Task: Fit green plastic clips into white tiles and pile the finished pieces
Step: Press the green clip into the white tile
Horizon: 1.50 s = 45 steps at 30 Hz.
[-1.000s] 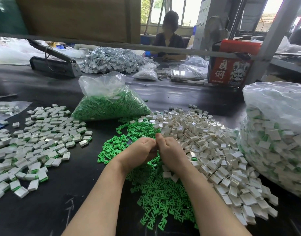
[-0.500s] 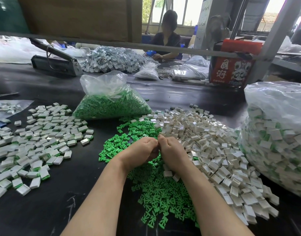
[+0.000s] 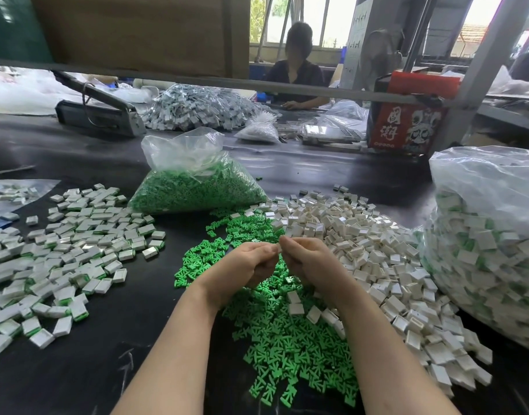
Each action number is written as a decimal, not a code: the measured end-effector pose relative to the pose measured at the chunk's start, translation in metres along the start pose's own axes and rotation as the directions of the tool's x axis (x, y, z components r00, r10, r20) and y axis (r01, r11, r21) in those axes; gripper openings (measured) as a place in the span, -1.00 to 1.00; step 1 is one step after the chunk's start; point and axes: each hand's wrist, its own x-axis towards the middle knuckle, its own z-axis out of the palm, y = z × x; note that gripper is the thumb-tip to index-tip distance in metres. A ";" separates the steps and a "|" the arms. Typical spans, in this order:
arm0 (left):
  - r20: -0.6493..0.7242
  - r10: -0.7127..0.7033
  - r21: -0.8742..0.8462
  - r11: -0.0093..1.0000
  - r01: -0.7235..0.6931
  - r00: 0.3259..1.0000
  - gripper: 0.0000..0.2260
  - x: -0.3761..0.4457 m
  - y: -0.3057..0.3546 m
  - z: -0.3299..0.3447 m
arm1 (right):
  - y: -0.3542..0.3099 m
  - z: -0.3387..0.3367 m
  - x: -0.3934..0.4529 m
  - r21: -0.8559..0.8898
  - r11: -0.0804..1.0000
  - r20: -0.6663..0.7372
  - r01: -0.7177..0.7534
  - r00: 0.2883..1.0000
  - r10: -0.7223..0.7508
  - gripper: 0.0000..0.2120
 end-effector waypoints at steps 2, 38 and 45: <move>-0.008 0.000 0.003 1.000 0.000 1.000 -0.71 0.000 -0.001 0.000 | 0.000 0.001 0.000 -0.030 1.000 -0.030 0.005 1.000 -0.006 -0.60; -0.075 -0.075 0.064 0.995 0.080 0.994 -0.64 0.004 0.006 0.016 | 0.010 0.021 0.009 -0.503 0.863 -0.206 -0.045 0.976 -0.069 -0.49; -0.079 -0.090 0.076 0.992 0.096 0.993 -0.63 0.003 0.011 0.018 | 0.011 0.022 0.010 -0.544 0.838 -0.203 -0.050 0.976 -0.074 -0.50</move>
